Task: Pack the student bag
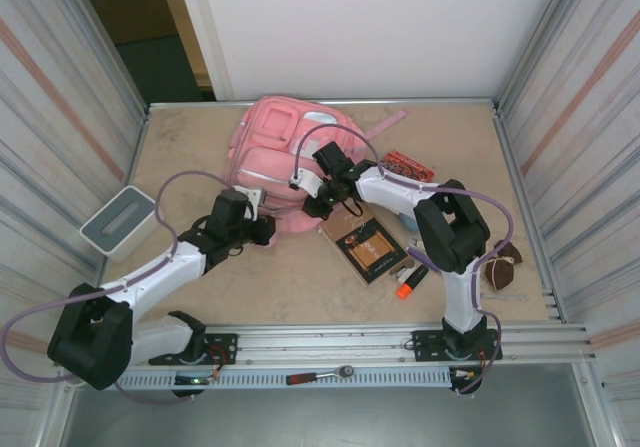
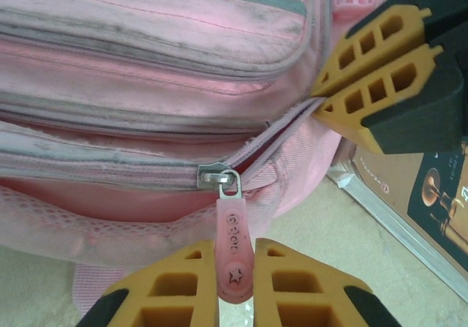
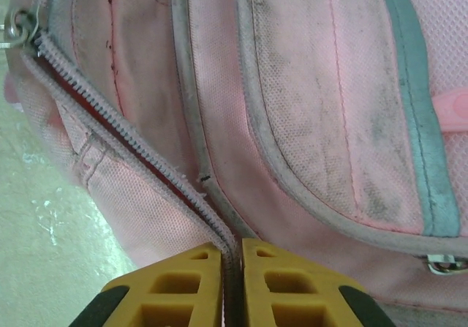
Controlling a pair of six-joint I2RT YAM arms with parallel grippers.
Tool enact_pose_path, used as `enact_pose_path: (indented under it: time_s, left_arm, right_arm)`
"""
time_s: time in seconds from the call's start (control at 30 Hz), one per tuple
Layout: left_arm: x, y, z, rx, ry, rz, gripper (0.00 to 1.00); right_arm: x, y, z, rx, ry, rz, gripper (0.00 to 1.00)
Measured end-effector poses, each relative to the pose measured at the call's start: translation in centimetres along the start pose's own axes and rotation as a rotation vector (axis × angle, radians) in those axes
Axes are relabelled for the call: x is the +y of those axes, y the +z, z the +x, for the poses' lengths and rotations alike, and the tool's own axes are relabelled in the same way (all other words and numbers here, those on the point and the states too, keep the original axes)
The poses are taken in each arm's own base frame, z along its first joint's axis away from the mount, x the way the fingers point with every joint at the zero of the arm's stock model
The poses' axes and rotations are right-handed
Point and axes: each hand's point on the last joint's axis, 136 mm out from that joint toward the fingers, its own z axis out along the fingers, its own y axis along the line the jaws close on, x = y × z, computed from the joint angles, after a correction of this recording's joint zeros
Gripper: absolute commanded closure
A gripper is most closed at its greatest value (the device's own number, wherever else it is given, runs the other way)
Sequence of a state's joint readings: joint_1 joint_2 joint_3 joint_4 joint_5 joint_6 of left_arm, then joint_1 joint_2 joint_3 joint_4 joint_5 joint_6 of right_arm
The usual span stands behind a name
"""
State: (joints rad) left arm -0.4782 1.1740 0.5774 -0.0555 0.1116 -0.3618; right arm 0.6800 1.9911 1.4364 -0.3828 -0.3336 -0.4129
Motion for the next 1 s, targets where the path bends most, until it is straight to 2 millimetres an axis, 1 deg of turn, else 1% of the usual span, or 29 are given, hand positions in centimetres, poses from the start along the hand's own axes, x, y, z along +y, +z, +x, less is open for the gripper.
enact_pose_path:
  time_s: [0.07,0.23,0.33,0.4,0.47,0.53,0.57,0.6,0.63,0.7,0.8,0.87,0.93,1.0]
  left_arm:
    - [0.9,-0.1,-0.1,-0.001,-0.022,-0.026,1.0]
    - [3.7,-0.5,-0.3,-0.005,-0.1,-0.107,1.0]
    - [4.4,-1.0,-0.8,-0.025,-0.123,-0.119,1.0]
    - [4.2,-1.1,-0.9,-0.03,-0.123,-0.113,1.0]
    - [3.9,-1.2,-1.0,-0.028,-0.124,-0.096,1.0]
    - [3.7,-1.2,-0.9,-0.022,-0.133,-0.077,1.0]
    - [3.5,-1.1,-0.9,-0.019,-0.14,-0.065,1.0]
    - [3.4,-1.2,-0.9,-0.017,-0.145,-0.054,1.0]
    - [3.2,-1.2,-0.8,-0.015,-0.149,-0.045,1.0]
    - [2.8,-1.3,-0.9,-0.016,-0.153,-0.024,1.0]
    - [2.2,-1.6,-1.2,-0.026,-0.157,0.01,1.0]
    - [1.7,-1.8,-1.4,-0.03,-0.161,0.035,1.0]
    - [1.3,-1.8,-1.6,-0.034,-0.162,0.056,1.0]
    - [1.0,-1.8,-1.7,-0.035,-0.162,0.073,1.0]
  right_arm:
    - [-0.4,-0.4,0.2,0.004,-0.012,0.01,0.9]
    - [-2.6,-2.3,1.1,0.012,-0.035,0.06,0.92]
    - [-3.3,-3.0,1.4,0.014,-0.067,0.075,0.93]
    - [-3.4,-3.1,1.5,0.016,-0.086,0.076,0.92]
    - [-3.5,-3.2,1.6,0.02,-0.091,0.076,0.85]
    - [-3.6,-3.4,1.8,0.024,-0.075,0.075,0.71]
    - [-3.6,-3.8,1.8,0.021,-0.059,0.072,0.62]
    - [-3.5,-4.3,1.5,0.009,-0.042,0.07,0.52]
    - [-3.4,-4.8,1.1,-0.009,-0.023,0.065,0.46]
    - [-2.5,-5.9,-0.5,-0.063,-0.013,0.051,0.38]
    - [0.3,-6.5,-3.4,-0.138,-0.035,0.01,0.32]
    - [2.4,-6.0,-4.8,-0.172,-0.057,-0.029,0.31]
    - [4.2,-5.1,-5.6,-0.179,-0.077,-0.07,0.31]
    - [4.9,-3.9,-6.1,-0.179,-0.083,-0.095,0.31]
